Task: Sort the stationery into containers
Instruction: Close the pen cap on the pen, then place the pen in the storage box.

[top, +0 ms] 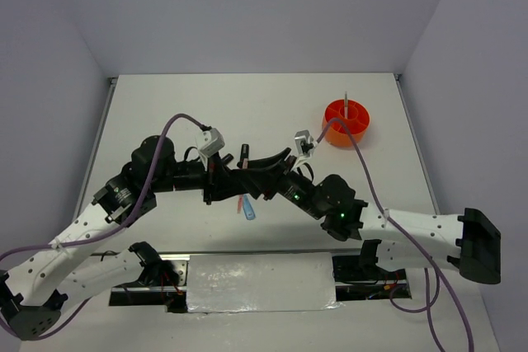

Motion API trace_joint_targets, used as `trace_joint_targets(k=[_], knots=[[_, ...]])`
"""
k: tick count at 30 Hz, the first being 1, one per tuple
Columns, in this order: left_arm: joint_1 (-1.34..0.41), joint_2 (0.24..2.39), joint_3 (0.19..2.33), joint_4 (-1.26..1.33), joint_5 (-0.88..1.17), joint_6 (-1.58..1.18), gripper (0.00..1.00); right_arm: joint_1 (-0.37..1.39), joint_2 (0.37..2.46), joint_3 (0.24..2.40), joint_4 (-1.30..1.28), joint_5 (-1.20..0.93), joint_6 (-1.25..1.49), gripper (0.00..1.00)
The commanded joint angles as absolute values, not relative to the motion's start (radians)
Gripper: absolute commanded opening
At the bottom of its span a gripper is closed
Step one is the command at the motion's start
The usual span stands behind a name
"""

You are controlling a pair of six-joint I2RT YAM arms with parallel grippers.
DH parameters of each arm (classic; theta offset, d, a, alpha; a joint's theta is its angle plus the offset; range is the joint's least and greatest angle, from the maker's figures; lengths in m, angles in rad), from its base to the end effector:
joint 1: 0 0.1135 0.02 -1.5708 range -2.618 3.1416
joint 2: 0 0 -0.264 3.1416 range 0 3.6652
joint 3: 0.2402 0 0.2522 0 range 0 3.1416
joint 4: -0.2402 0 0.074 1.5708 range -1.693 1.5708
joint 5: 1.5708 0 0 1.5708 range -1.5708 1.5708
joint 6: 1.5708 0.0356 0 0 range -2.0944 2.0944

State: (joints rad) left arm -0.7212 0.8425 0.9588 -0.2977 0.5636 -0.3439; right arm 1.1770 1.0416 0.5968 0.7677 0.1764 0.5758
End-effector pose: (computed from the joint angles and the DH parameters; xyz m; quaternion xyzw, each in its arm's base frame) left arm 0.1249 -0.1351 0.3798 0.3133 0.6915 -0.4963 0.4213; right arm 0.0967 0.2165 0.3248 -0.1040 0.5770 0.5883 0.5569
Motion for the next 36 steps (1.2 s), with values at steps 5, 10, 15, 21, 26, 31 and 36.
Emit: trace_joint_targets(k=[5,10,15,21,26,31,36], knots=[[-0.721,0.773,0.904,0.083,0.581,-0.362,0.00,1.219,0.908,0.675,0.424,0.143,0.491,0.62],[-0.723,0.753,0.884,0.077,0.580,-0.367,0.00,1.215,0.792,0.692,0.373,0.181,0.460,0.69],[-0.730,0.752,0.885,0.064,0.580,-0.364,0.00,1.215,0.692,0.684,0.338,0.190,0.411,0.70],[-0.739,0.753,0.876,0.090,0.652,-0.374,0.00,1.213,0.699,0.767,0.221,0.126,0.322,0.68],[-0.749,0.767,0.874,0.104,0.698,-0.379,0.00,1.213,0.793,0.864,0.150,0.083,0.278,0.63],[-0.762,0.785,0.881,0.092,0.707,-0.371,0.00,1.213,0.879,0.920,0.161,0.074,0.252,0.59],[-0.775,0.796,0.884,0.065,0.693,-0.357,0.00,1.210,0.936,0.965,0.167,0.049,0.242,0.49]])
